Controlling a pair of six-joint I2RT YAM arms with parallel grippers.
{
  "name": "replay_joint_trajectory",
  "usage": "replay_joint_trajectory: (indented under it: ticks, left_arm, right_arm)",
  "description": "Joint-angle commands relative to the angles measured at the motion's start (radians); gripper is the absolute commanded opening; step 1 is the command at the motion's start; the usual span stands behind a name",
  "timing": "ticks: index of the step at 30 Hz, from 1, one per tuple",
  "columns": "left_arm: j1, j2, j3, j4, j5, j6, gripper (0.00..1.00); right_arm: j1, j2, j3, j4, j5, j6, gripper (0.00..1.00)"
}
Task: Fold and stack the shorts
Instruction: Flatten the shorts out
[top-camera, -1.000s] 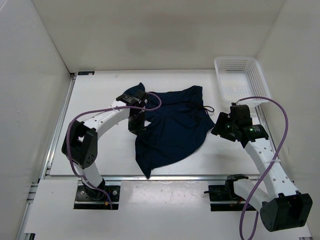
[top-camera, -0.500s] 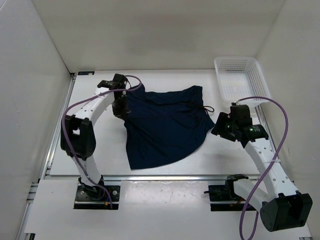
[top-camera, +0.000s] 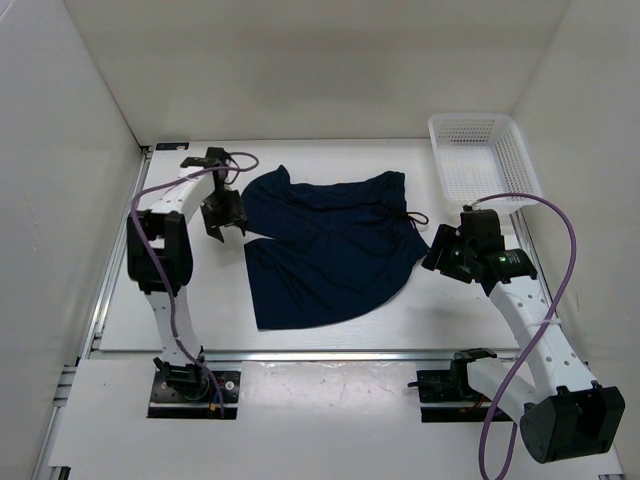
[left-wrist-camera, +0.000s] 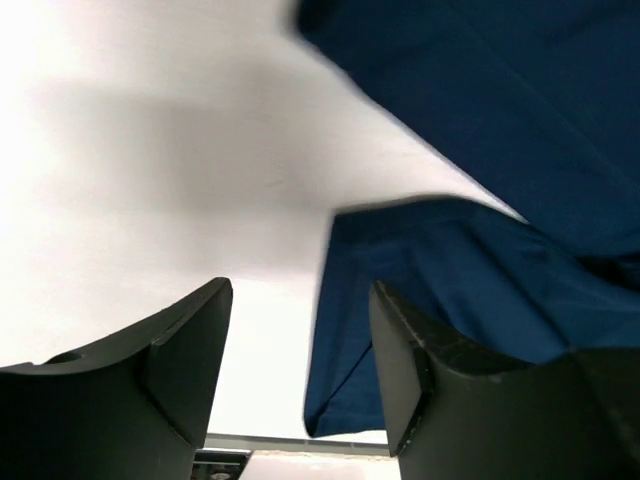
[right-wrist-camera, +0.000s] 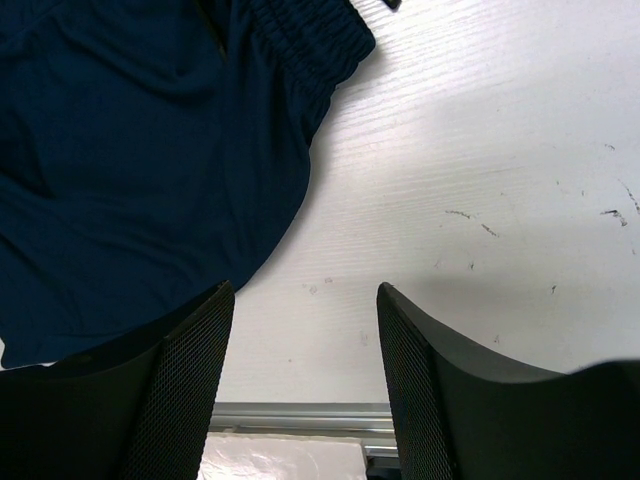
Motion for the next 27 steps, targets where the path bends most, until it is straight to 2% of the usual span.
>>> replay_joint_trajectory:
  ticks: [1,3,4,7,8,11,12,16,19,21,22,23,24,27]
  left_arm:
    - [0.005,-0.257,-0.096,0.015,-0.014,-0.042,0.66]
    - [-0.028,-0.355,-0.206,0.038,0.055,-0.077,0.64]
    - [-0.074,-0.456,-0.342,0.056,0.085,-0.096,0.62]
    - [-0.137,-0.588,-0.545,0.125,0.185,-0.188,0.62]
    - [-0.186,-0.654,-0.660,0.144,0.208,-0.233,0.67]
    - [-0.284,-0.725,-0.800,0.185,0.231,-0.335,0.82]
    - [-0.304,-0.725,-0.823,0.196,0.231,-0.358,0.88]
    - [-0.369,-0.704,-0.867,0.251,0.228,-0.416,0.90]
    - [-0.389,-0.643,-0.867,0.310,0.215,-0.417,0.89]
    - [-0.401,-0.582,-0.867,0.349,0.215,-0.397,0.77]
    - [-0.410,-0.557,-0.845,0.350,0.201,-0.381,0.66]
    - [-0.410,-0.535,-0.836,0.350,0.201,-0.365,0.26]
    - [-0.398,-0.506,-0.836,0.350,0.201,-0.349,0.10]
    - [-0.345,-0.547,-0.827,0.328,0.201,-0.329,0.10]
  right_arm:
    - [-0.002,0.016,-0.006,-0.004,-0.007,0.006,0.64]
    - [-0.002,0.030,-0.006,-0.004,-0.016,0.015,0.64]
    - [-0.002,0.043,-0.018,-0.004,-0.029,0.029,0.64]
    - [-0.011,0.076,-0.030,0.025,-0.072,0.041,0.64]
    - [-0.011,0.085,-0.041,0.045,-0.087,0.050,0.64]
    - [-0.020,0.125,-0.052,0.080,-0.136,0.070,0.64]
    - [-0.029,0.140,-0.052,0.089,-0.148,0.071,0.64]
    - [-0.029,0.162,-0.052,0.109,-0.188,0.104,0.66]
    - [-0.040,0.182,-0.052,0.109,-0.199,0.104,0.71]
    - [-0.051,0.204,-0.062,0.134,-0.208,0.104,0.75]
    - [-0.062,0.214,-0.072,0.134,-0.208,0.104,0.75]
    - [-0.062,0.237,-0.081,0.149,-0.219,0.113,0.75]
    - [-0.086,0.249,-0.081,0.177,-0.233,0.113,0.75]
    - [-0.111,0.304,-0.092,0.221,-0.271,0.124,0.72]
